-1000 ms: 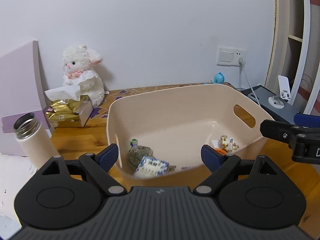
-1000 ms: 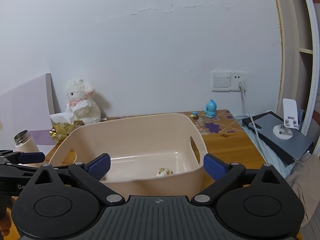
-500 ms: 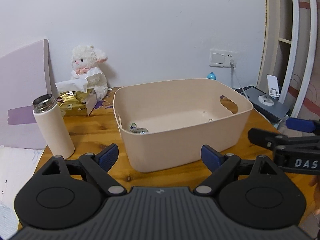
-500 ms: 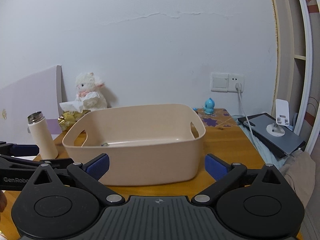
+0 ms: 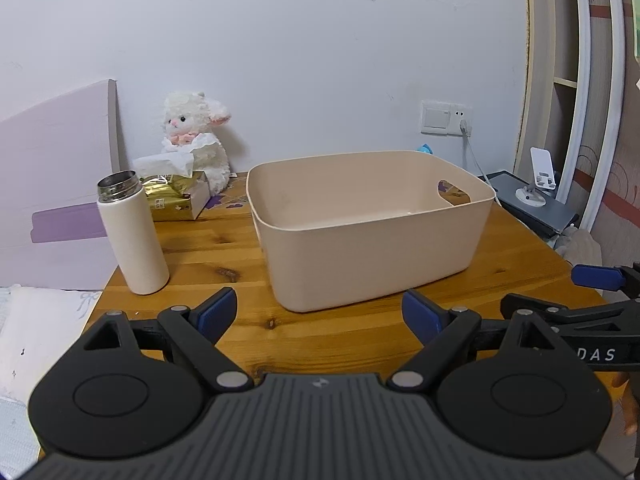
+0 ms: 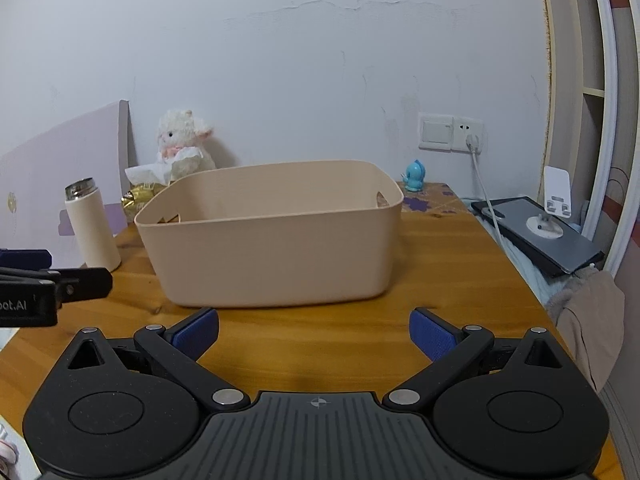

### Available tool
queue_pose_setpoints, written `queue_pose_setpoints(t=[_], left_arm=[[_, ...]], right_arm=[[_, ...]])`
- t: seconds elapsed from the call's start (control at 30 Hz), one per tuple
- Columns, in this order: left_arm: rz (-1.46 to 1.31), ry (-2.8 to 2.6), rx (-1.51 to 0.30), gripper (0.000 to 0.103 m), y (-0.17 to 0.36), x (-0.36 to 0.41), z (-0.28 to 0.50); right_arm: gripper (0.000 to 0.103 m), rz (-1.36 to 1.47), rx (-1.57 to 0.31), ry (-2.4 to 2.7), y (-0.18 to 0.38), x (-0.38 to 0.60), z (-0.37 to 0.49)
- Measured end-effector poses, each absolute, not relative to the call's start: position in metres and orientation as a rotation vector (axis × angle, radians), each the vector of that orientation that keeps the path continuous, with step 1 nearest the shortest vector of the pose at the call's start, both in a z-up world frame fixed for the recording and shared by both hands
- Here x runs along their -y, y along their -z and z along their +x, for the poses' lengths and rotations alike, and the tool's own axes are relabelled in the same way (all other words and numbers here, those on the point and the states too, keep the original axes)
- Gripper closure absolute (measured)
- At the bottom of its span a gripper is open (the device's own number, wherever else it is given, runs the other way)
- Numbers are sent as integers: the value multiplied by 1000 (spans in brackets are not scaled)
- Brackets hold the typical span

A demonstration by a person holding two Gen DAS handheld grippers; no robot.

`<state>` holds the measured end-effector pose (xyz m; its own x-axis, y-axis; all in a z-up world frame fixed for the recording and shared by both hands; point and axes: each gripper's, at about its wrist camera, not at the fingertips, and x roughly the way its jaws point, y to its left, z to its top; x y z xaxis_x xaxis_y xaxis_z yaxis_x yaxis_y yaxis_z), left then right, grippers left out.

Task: Organize objects

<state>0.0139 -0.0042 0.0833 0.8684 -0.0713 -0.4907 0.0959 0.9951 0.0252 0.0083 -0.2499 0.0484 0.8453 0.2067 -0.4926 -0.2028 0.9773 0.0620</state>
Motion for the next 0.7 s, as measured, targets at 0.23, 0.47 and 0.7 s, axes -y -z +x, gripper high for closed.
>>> queue_pose_setpoints(t=[0.23,0.47,0.7], left_arm=[[31,108,-539,13,-73,6,-4],[24,144,-549,13,-68,10,-20],[41,151,-556,13,-68,11,-29]], right_arm=[[0,-28,-495,-210,-49,253,-16],[0,-13,-506,-210,-48,260,-30],[0,-27,-479,-172,-50,271,-45]])
